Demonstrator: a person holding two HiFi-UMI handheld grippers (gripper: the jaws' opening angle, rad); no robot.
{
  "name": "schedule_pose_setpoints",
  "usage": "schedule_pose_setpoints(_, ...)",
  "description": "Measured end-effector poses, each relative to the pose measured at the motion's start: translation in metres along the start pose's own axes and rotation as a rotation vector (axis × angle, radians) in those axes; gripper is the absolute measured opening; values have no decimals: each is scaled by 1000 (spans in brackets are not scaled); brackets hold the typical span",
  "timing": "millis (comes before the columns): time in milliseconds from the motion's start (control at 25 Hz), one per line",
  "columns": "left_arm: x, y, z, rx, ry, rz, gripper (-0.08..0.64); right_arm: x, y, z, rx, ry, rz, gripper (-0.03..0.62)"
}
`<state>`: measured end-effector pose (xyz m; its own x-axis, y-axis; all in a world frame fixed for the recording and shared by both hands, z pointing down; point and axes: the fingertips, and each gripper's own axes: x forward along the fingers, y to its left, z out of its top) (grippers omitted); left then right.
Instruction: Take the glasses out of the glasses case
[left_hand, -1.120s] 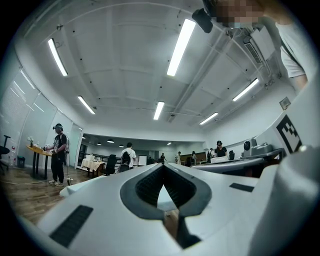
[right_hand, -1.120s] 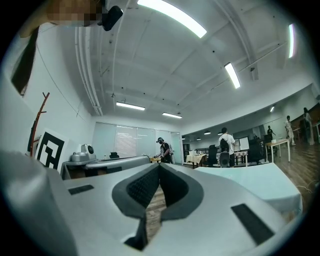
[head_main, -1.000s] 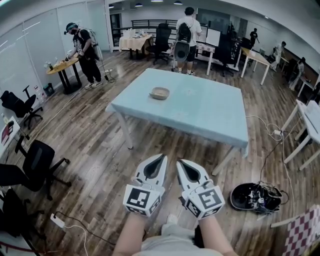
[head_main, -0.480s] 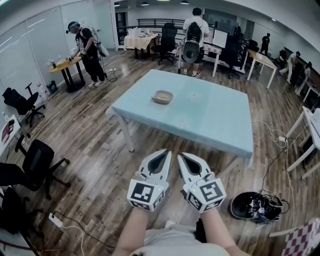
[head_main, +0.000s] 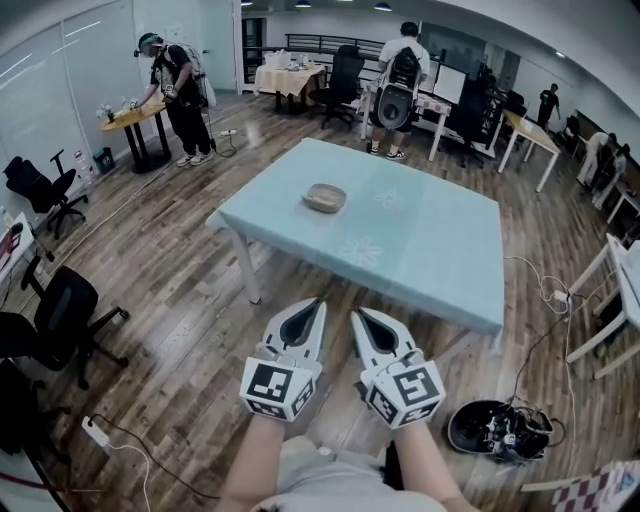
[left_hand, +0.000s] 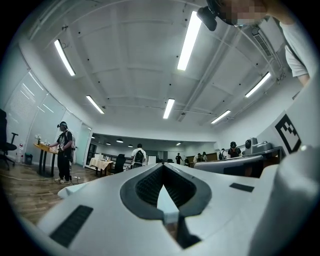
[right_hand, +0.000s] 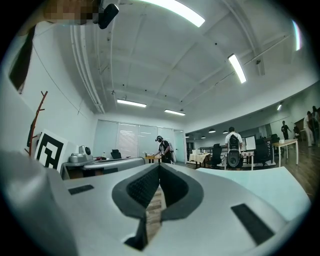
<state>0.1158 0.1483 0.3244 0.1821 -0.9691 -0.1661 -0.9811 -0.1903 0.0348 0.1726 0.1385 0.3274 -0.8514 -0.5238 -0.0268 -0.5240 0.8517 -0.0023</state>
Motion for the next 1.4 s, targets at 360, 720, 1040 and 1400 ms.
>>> schedule_pose_setpoints(360, 21, 14, -9, 0, 10, -1, 9, 20, -15, -10, 18, 9, 2, 9)
schedule_pose_setpoints(720, 60, 49, -15, 0, 14, -25, 9, 63, -40, -12, 22, 1, -34, 9)
schedule_pose_setpoints(1040, 109, 96, -18, -13, 29, -31, 9, 119, -67, -10, 16, 1, -33, 9)
schedule_pose_setpoints(1400, 160, 147, -34, -26, 50, -61, 9, 184, -96, -20, 19, 24, -58, 9)
